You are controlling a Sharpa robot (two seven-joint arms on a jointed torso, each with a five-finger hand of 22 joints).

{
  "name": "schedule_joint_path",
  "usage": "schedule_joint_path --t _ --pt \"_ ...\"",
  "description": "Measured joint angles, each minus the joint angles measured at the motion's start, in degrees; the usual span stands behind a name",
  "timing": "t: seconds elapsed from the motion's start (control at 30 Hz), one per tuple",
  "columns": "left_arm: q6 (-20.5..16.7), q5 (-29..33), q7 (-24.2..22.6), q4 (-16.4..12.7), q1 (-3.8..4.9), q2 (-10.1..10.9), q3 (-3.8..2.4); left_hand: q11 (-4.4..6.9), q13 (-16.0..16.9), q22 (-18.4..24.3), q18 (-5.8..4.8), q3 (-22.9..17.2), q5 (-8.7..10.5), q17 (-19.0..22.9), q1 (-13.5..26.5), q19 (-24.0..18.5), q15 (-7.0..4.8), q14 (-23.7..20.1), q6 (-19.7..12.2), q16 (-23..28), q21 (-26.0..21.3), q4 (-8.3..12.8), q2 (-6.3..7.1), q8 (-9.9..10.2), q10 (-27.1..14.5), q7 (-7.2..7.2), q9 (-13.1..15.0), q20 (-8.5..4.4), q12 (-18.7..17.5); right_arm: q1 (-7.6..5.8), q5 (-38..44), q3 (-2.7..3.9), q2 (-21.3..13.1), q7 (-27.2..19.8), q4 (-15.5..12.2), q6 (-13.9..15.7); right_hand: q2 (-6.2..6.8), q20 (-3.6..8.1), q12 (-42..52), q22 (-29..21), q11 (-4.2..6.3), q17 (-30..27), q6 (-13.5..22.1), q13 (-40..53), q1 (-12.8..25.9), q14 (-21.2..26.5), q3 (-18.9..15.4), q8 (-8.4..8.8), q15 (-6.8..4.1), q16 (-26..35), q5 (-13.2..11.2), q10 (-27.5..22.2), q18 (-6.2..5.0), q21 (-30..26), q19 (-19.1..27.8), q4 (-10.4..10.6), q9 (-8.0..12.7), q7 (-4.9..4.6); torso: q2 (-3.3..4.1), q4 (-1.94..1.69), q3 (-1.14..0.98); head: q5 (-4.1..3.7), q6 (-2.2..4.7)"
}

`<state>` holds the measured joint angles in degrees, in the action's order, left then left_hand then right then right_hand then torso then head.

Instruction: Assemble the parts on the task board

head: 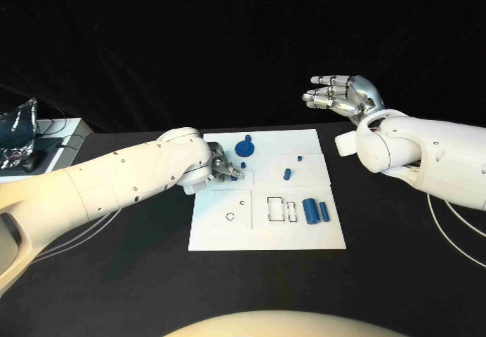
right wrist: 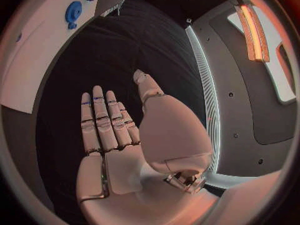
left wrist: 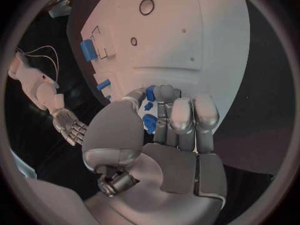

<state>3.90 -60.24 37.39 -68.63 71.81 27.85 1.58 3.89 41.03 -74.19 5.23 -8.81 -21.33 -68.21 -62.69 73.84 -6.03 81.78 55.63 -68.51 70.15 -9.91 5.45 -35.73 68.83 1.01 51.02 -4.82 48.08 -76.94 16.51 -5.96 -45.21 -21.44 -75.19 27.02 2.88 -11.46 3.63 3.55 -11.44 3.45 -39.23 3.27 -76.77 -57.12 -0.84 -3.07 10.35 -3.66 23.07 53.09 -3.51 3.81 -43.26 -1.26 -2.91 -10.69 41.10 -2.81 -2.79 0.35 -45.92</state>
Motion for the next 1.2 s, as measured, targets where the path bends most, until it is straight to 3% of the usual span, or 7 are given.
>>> schedule_joint_path --t 0.13,0.27,0.57,0.7,0.93,1.03,1.2 --pt "0.01 0.03 0.0 -0.41 -0.07 0.33 0.02 -0.1 0.0 -0.4 0.01 10.27 0.14 -0.07 -1.51 0.21 0.21 0.21 -0.03 0.0 0.0 -0.74 -2.63 -0.02 0.1 -0.03 0.2 0.21 0.18 0.0 0.01 0.0 -0.03 0.01 0.01 -0.02 0.0 0.0 0.0 0.0 0.0 0.0 0.12 0.0 0.0 0.0 0.0 0.0 0.0 0.0 0.0 0.0 0.0 0.0 0.0 0.0 0.0 0.12 -0.01 0.0 0.03 0.03 -0.02" --pt "0.05 0.02 0.0 -0.93 -0.12 0.76 0.02 -0.1 -0.05 -0.74 0.01 17.42 1.89 -0.13 -2.04 0.42 0.21 0.21 -0.13 0.0 0.0 -1.4 -3.16 -0.02 0.1 -0.13 0.29 0.42 0.46 0.01 0.02 0.0 -0.08 0.02 0.03 -0.05 0.0 0.0 0.0 0.0 0.0 0.0 0.2 0.0 0.0 0.0 0.0 0.0 0.0 0.0 0.0 0.0 0.0 0.0 0.0 0.0 0.0 0.2 -0.01 0.0 0.03 0.04 -0.02" --pt "0.21 -0.16 0.1 -2.15 -0.28 1.74 -0.05 -0.1 -0.1 -0.74 0.01 18.25 9.52 -0.15 -2.0 0.62 0.21 0.21 -0.14 0.0 -0.22 -3.48 -3.13 -0.53 0.1 -0.13 0.65 0.21 0.46 0.04 0.06 0.0 -0.56 0.06 -0.07 -0.09 0.0 -0.01 0.0 -0.05 0.0 0.01 0.37 0.01 0.0 0.46 0.0 0.0 -0.04 0.0 0.0 0.0 0.0 0.0 0.4 0.0 0.0 0.04 -0.03 -0.06 0.05 0.05 0.02" --pt "0.25 -0.32 0.25 -2.83 -0.46 2.35 -0.33 -0.1 -0.1 -0.74 0.01 17.22 15.8 -0.15 -1.25 0.62 0.21 0.2 -0.14 0.0 -0.22 -4.51 -2.38 -0.52 0.1 -0.13 0.65 0.21 0.69 0.06 0.13 0.0 -0.83 0.09 -0.04 -0.09 0.0 -0.01 0.0 -0.05 0.0 0.01 0.37 0.0 0.0 0.64 0.0 0.0 0.02 0.0 0.0 0.0 0.0 0.0 0.4 0.0 0.0 0.04 -0.04 -0.07 0.06 0.14 0.02" --pt "0.06 -0.23 0.35 -4.53 -0.66 3.52 -2.13 -0.1 -0.17 -0.74 0.01 16.41 18.12 -0.15 0.57 0.61 0.21 0.2 -0.45 0.0 -0.22 -6.34 0.13 -0.51 0.09 -0.43 0.52 0.21 0.68 0.13 0.27 -0.02 -0.8 0.13 0.44 -0.08 0.0 -0.22 0.0 -0.04 0.0 0.01 0.37 0.01 0.0 0.72 0.0 0.0 0.09 0.0 0.0 0.0 0.0 0.0 0.61 0.0 -0.01 0.04 -0.05 0.03 0.05 0.18 0.35" --pt "-0.25 0.02 0.3 -5.37 -0.67 4.02 -3.06 -0.1 -0.17 -0.74 0.01 16.2 18.44 -0.14 3.11 1.02 0.21 0.2 -0.55 0.0 -0.3 -6.92 3.21 -0.51 0.09 -0.54 0.49 -0.19 0.68 0.16 0.3 -0.03 -0.71 0.14 0.8 -0.08 0.0 -0.22 0.0 -0.04 0.0 0.01 0.37 0.01 0.0 0.72 0.0 0.0 0.09 0.0 0.0 0.0 0.0 0.0 0.61 0.0 -0.01 0.04 -0.09 0.0 0.05 0.21 0.48" --pt "-0.91 0.47 0.26 -6.75 -0.73 5.6 -5.45 -0.62 -0.17 -0.73 0.01 14.96 18.44 0.33 2.91 0.98 0.23 0.19 -1.29 0.43 -1.22 -6.67 3.01 -0.08 -0.42 -1.23 0.44 -0.19 0.68 0.17 0.33 -0.04 -0.48 0.14 1.55 -0.08 0.0 -0.22 0.0 -0.04 0.0 0.01 0.37 0.01 0.0 0.72 0.03 0.0 0.09 0.0 0.0 0.0 0.0 0.0 0.61 -0.03 -0.01 0.03 -0.13 0.0 0.04 0.4 0.88"
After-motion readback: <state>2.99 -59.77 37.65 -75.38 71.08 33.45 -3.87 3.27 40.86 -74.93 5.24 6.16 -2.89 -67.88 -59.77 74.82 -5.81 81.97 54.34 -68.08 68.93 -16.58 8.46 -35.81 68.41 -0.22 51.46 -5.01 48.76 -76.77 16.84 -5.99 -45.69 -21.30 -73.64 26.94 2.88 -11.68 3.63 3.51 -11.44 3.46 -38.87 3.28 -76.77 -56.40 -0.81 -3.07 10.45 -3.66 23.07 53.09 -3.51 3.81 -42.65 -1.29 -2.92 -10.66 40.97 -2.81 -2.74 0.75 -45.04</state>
